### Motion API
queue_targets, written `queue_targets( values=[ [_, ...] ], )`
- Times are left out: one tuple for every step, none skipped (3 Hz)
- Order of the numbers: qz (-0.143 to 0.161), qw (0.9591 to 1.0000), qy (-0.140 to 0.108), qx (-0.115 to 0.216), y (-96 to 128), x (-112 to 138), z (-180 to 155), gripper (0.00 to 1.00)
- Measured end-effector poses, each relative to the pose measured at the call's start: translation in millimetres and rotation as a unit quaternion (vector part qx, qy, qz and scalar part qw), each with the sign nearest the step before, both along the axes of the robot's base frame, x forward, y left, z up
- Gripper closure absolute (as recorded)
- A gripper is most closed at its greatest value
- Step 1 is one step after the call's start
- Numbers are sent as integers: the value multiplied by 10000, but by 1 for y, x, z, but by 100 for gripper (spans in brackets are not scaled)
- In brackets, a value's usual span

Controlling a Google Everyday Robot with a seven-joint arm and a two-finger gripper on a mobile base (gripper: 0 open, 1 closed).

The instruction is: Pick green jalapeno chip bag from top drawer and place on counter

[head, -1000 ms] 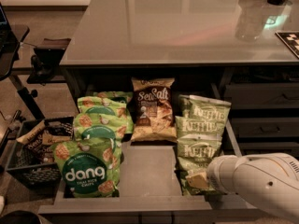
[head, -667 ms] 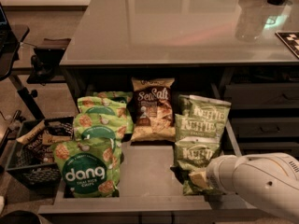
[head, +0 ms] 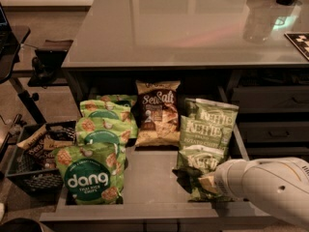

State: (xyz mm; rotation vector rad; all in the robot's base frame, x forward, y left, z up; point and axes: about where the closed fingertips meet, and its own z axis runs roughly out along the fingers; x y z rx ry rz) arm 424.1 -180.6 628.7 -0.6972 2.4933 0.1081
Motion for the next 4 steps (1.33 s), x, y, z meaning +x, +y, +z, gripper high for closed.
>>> queue_targets(
  values=[
    [107,9999,-83,91,5,8,37,100],
    [337,9989,-210,229,3,20,96,100],
    [802,9952,-191,527,0,30,135,100],
    [1582,9838,-208,813,2,41,166,100]
  ],
)
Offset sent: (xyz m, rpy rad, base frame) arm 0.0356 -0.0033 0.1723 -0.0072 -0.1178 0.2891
